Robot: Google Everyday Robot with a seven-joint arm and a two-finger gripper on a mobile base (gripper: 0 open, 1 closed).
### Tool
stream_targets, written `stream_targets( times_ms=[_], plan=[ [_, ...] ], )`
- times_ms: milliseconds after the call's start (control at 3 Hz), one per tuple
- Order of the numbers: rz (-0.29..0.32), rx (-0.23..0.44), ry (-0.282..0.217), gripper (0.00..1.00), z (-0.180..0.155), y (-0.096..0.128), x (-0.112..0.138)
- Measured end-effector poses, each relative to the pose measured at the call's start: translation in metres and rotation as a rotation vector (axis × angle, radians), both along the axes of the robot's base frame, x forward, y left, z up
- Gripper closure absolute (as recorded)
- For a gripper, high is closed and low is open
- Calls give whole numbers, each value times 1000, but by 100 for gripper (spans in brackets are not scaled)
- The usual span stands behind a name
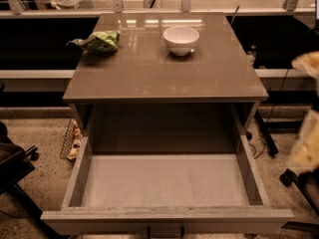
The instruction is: Close top drawer
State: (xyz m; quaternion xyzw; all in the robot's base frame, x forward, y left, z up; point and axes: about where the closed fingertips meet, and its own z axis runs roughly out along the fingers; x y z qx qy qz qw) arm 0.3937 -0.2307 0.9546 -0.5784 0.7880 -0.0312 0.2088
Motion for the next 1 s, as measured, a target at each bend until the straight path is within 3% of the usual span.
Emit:
stream_targets(
  times_ms=[333, 667, 1000],
  plan=[
    [4, 58, -60, 0, -65, -23, -42],
    [-13, 134, -59, 0, -126, -39, -76],
    [-17, 199, -21, 26, -198, -53, -131]
  ],
)
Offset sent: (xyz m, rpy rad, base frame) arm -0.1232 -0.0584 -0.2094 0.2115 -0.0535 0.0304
